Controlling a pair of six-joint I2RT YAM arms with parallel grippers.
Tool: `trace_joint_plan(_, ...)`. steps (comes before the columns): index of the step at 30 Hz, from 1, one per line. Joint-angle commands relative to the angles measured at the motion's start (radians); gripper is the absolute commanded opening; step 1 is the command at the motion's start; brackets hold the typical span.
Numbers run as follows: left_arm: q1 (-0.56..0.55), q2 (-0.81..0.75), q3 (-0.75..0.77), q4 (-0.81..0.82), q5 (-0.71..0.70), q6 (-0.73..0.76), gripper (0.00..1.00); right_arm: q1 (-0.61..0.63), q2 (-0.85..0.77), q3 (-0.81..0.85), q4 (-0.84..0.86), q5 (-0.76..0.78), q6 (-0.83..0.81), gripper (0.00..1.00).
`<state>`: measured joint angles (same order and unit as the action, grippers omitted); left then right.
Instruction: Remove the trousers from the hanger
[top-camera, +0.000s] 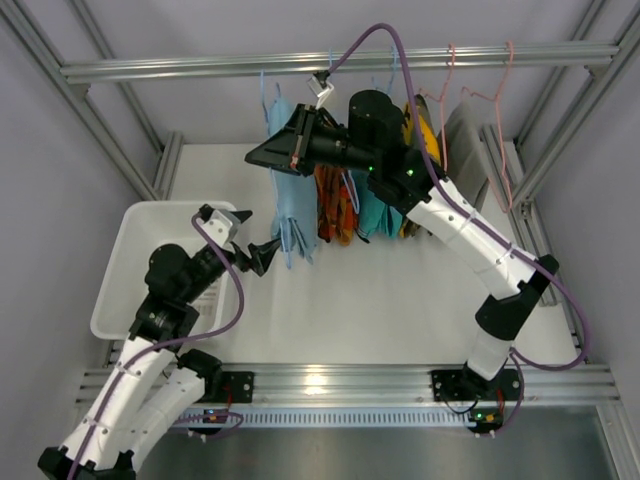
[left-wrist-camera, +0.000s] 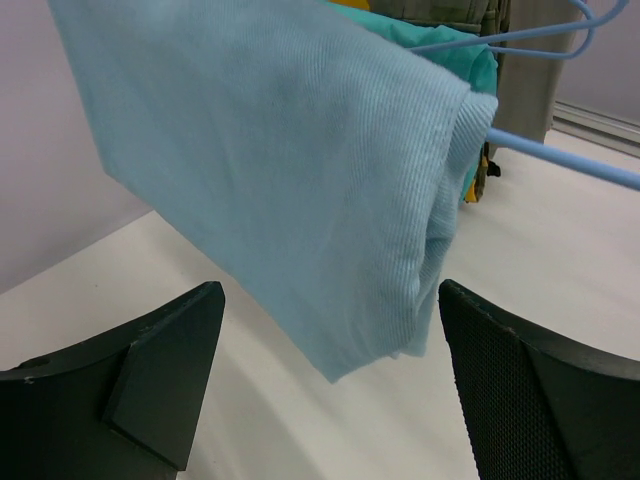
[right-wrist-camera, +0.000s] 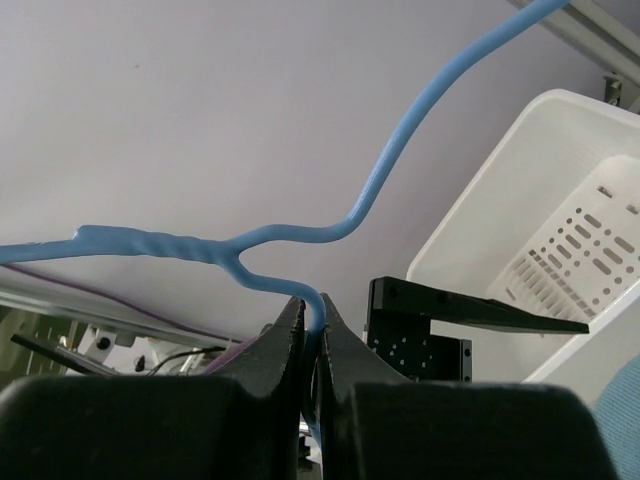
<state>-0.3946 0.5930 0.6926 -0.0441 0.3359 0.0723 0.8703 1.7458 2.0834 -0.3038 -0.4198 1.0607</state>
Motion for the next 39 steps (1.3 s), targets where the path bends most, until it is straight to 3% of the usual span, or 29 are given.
trace_joint_plan(1,-0.006,0.031,-0.005,0.157,0.003,-0.002,0.93,0.010,-0.035,0.095,0.155,0.007,-0.027,0.00)
trace_joint_plan(7,-0.024,0.080,-0.010,0.227,-0.037,0.020,0.96,0.009,-0.040,0.093,0.161,0.003,-0.024,0.00)
trace_joint_plan(13,-0.052,0.143,-0.007,0.283,-0.184,0.084,0.92,0.009,-0.042,0.096,0.167,-0.005,-0.015,0.00)
trace_joint_plan(21,-0.058,0.203,0.010,0.323,-0.359,0.121,0.72,0.009,-0.051,0.092,0.172,-0.011,-0.019,0.00)
trace_joint_plan(27,-0.058,0.189,0.019,0.332,-0.380,0.113,0.38,0.007,-0.057,0.089,0.172,-0.013,-0.021,0.00)
trace_joint_plan(34,-0.058,0.166,0.041,0.328,-0.340,0.057,0.11,0.007,-0.063,0.073,0.181,-0.019,-0.022,0.00)
trace_joint_plan(35,-0.058,0.169,0.056,0.323,-0.340,0.049,0.02,0.007,-0.068,0.070,0.183,-0.019,-0.024,0.00)
trace_joint_plan(39,-0.058,0.171,0.088,0.302,-0.359,0.020,0.00,-0.002,-0.081,0.047,0.184,-0.020,-0.034,0.00)
